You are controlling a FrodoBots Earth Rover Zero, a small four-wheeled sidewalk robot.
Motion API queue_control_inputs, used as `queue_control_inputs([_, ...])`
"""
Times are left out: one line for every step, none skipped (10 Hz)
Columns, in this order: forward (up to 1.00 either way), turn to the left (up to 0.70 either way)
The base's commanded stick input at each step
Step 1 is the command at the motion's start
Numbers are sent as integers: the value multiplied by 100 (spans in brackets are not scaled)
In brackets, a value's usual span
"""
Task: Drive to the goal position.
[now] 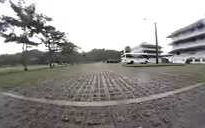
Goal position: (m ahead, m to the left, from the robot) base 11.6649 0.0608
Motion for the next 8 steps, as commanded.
queue_control_inputs([70,0])
queue_control_inputs([70,0])
queue_control_inputs([70,0])
queue_control_inputs([70,0])
queue_control_inputs([70,0])
queue_control_inputs([70,0])
queue_control_inputs([70,0])
queue_control_inputs([70,0])
